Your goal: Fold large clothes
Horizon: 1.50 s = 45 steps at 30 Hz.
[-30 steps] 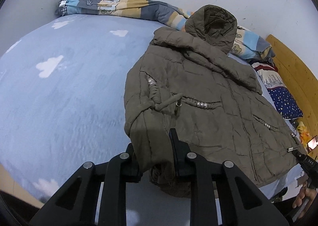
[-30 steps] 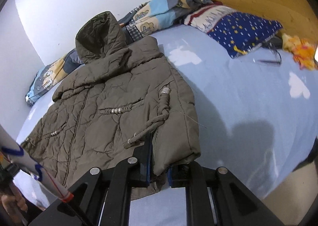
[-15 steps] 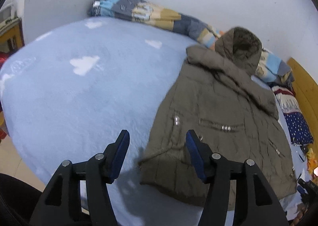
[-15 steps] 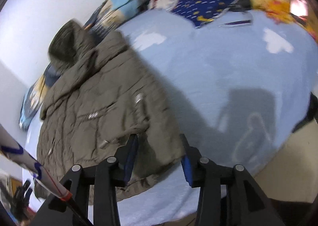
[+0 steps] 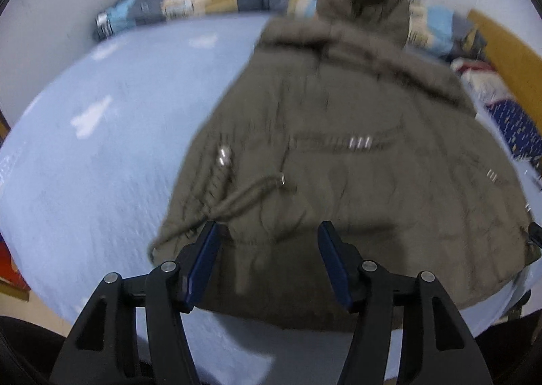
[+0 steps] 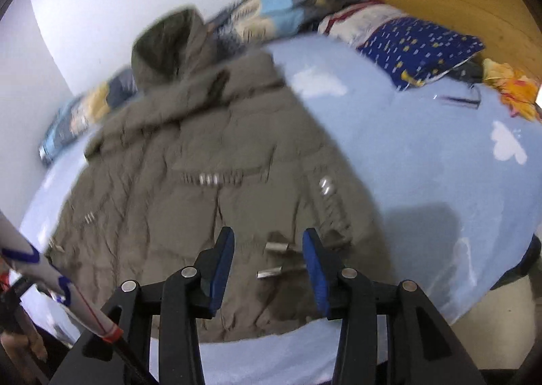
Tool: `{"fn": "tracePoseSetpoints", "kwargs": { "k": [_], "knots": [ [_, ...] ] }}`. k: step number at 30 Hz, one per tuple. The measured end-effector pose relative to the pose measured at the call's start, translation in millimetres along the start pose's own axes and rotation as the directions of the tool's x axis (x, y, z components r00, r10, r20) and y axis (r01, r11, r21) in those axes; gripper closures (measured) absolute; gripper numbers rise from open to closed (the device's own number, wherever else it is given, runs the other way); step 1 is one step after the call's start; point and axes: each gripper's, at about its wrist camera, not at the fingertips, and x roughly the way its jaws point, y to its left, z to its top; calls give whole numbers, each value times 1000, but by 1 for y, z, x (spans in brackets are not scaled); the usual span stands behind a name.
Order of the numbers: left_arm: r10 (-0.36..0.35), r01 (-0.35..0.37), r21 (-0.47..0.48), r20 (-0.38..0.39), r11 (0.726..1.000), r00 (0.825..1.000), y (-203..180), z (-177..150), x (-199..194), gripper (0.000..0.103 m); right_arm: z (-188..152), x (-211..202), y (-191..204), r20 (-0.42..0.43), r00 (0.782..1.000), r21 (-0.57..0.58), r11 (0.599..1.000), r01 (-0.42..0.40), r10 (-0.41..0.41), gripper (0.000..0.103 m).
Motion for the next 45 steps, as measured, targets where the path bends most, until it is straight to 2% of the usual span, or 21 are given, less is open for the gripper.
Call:
{"fn": "tracePoseSetpoints", "kwargs": {
  "k": [3,5,8,10,12,18,22,24,26,30,32,35,39,42,45],
  "knots": [
    [13,-13,15,-5,1000,1000,-5,0,-1,44,-5,23,-1,-115,993,24,1000,3,0,58],
    [-5,5,20,23,1000,1000,-8,2,-12,44,-8,24,-2,-132,991,35,999,3,1,58],
    [-28,26,38,71,999,997,-17,14,-33,43,0,8,-3,-57,997,61,997,-47,51,58],
    [-62,57,48,96,997,993,-24,27,-47,37,4,0,2,-10,999,51,997,-52,53,57],
    [-75,68,57,134,996,988,-29,44,-56,35,7,-6,7,18,997,51,995,-80,79,57],
    [-71,58,75,190,996,979,-32,105,-45,35,15,0,33,30,994,-32,994,-100,101,57],
    [-80,52,132,221,990,972,-41,150,-23,35,21,7,52,-23,994,-100,989,-112,110,57],
    [-66,29,156,240,987,969,-48,172,-5,35,32,11,63,-40,993,-123,986,-116,112,58],
    [-76,40,160,226,986,971,-52,188,15,34,52,16,81,-48,994,-167,981,-103,96,58],
    [-119,98,118,179,988,977,-50,198,42,35,110,32,124,-25,998,-234,970,-67,63,58],
    [-120,99,120,182,988,976,-48,199,45,35,137,44,145,2,999,-272,961,-43,46,58],
    [-104,79,141,182,987,978,-46,201,51,34,176,77,170,3,999,-285,958,-40,43,58],
    [-127,108,106,185,988,974,-37,210,51,34,218,135,195,-51,998,-239,970,-38,27,58],
    [-82,58,119,214,991,973,-34,214,51,34,230,168,217,-79,997,-245,969,-38,20,58],
    [-88,66,117,197,991,976,-30,215,55,34,226,196,243,-116,993,-279,958,-60,28,58]
  ]
}}
